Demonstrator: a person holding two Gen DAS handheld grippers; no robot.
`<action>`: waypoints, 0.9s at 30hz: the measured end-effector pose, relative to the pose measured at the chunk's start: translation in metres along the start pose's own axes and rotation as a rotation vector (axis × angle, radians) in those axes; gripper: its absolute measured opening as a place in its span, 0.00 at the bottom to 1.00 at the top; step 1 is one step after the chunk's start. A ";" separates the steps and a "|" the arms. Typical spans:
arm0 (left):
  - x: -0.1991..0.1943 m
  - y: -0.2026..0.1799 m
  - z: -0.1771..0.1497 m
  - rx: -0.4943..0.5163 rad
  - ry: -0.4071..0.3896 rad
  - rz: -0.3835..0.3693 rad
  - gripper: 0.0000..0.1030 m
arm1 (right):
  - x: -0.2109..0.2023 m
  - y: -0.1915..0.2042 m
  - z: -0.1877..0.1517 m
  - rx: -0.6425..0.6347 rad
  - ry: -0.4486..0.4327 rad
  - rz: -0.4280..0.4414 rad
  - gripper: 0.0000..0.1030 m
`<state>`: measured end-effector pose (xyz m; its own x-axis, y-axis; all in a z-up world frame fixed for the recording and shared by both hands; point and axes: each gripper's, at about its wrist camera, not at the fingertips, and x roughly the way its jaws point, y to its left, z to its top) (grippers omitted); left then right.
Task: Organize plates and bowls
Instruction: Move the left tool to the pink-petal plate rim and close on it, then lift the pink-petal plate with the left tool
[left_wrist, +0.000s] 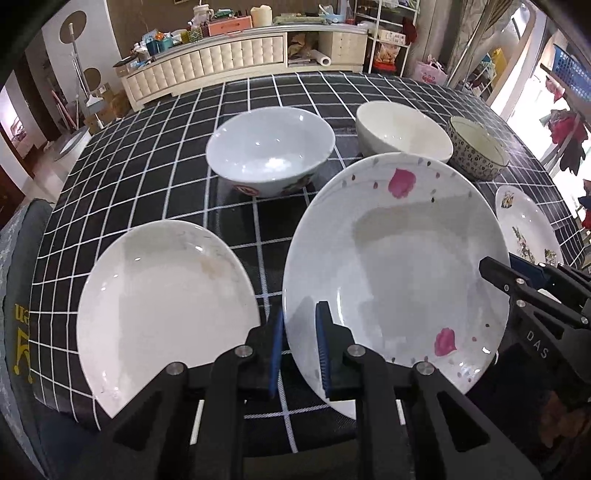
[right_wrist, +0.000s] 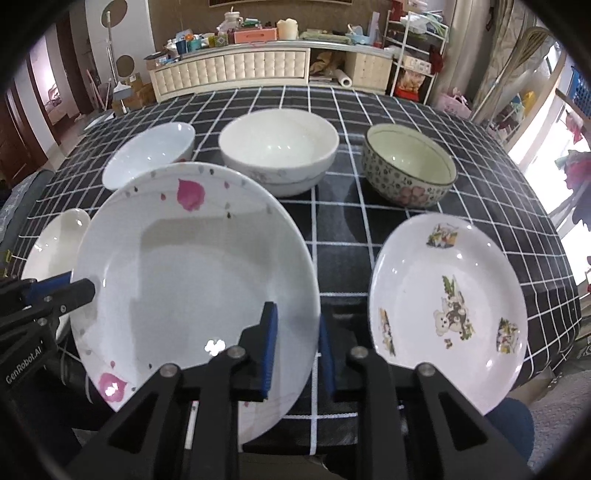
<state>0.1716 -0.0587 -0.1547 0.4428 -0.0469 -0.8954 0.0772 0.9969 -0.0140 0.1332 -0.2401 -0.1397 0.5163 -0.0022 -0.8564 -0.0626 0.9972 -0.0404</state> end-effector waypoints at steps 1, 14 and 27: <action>-0.003 0.003 0.000 -0.004 -0.004 -0.001 0.15 | -0.003 0.001 0.001 0.002 -0.004 0.003 0.25; -0.051 0.018 0.000 -0.021 -0.100 -0.137 0.01 | -0.023 0.046 0.021 -0.062 -0.063 0.031 0.22; -0.020 0.065 -0.006 -0.101 -0.019 -0.040 0.01 | 0.020 0.075 0.026 -0.054 0.018 0.078 0.01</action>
<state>0.1627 0.0069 -0.1406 0.4581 -0.0869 -0.8847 0.0053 0.9955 -0.0951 0.1612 -0.1629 -0.1468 0.4927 0.0731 -0.8671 -0.1481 0.9890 -0.0008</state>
